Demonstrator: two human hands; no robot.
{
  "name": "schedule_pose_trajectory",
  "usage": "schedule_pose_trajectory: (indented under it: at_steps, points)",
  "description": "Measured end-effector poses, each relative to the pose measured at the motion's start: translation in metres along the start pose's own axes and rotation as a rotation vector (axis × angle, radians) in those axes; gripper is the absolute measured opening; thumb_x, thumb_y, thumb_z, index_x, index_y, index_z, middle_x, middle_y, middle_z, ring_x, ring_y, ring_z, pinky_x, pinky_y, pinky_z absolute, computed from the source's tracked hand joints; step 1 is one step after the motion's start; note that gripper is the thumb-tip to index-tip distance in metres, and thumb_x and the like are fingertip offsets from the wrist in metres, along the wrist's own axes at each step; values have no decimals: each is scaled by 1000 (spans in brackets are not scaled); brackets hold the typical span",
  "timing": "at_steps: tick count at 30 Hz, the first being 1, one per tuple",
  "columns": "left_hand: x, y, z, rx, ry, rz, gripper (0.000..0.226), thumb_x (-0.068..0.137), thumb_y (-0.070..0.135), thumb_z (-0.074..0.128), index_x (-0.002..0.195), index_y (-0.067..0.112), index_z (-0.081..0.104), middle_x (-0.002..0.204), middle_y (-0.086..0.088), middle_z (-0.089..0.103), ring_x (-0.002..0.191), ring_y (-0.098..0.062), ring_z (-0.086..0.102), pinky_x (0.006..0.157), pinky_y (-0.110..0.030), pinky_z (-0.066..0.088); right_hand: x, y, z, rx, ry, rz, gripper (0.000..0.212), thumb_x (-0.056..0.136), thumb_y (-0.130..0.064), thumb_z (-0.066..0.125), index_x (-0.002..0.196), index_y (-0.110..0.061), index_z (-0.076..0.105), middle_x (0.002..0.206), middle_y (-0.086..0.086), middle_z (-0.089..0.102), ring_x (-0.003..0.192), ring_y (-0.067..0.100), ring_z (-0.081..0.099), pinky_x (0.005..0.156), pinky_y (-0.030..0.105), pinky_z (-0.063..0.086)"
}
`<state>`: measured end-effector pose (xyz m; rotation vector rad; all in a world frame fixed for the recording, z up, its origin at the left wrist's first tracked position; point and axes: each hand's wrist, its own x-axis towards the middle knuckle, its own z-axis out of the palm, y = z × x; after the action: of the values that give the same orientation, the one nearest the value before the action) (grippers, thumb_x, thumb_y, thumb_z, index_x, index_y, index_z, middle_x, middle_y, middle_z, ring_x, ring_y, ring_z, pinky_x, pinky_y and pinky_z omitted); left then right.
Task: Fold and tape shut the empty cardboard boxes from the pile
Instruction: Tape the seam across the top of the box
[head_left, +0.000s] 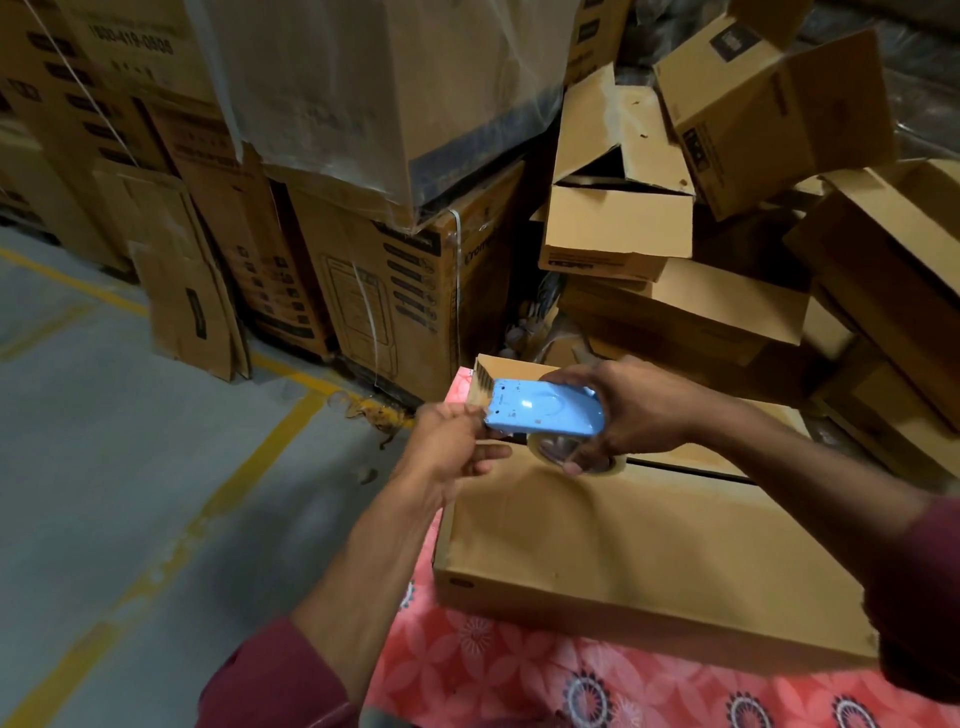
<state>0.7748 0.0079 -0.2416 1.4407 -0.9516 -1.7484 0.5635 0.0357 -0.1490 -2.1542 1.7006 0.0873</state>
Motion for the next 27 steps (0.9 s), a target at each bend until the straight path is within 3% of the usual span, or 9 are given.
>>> schedule_pose_trajectory:
  at_steps: [5,12,17,20,23,27]
  points:
    - [23,19,-13,67,29,79,17,101,13,67,99,-2,74,70,-6,70,52,-12,54,43,-25,43,11,12,-8,-23,23,8,101,70,-58,89,155,-34,39,114,-11,55,100,13,54,77,30,44]
    - [51,-1,-42,90,149,-27,16,99,1,61,90,-4,73,63,-5,68,51,-11,44,41,-23,43,11,44,-11,-121,-174,56,87,89,-36,78,160,-38,27,134,-2,55,112,16,53,82,26,47]
    - [56,-17,-31,127,220,-30,15,94,5,61,86,0,73,62,-5,68,49,-13,51,44,-26,42,25,55,4,-178,-226,110,92,85,-43,81,160,-42,27,142,-3,56,120,20,55,92,37,53]
    - [59,-26,-27,166,327,6,17,87,7,62,77,5,76,65,-6,70,56,-21,55,49,-27,41,40,51,17,-261,-245,128,101,78,-57,83,160,-44,26,139,-4,57,112,20,54,86,37,49]
    - [58,-32,-23,271,391,77,21,86,5,60,75,1,77,69,-8,69,59,-21,55,53,-28,39,48,42,24,-344,-264,133,100,82,-51,81,161,-42,21,137,-1,58,99,18,44,81,36,42]
    - [63,-47,-23,418,431,113,23,87,13,63,73,3,78,77,-9,72,75,-30,64,66,-35,53,55,39,25,-381,-270,125,100,85,-49,79,163,-40,18,140,0,57,97,16,41,82,35,41]
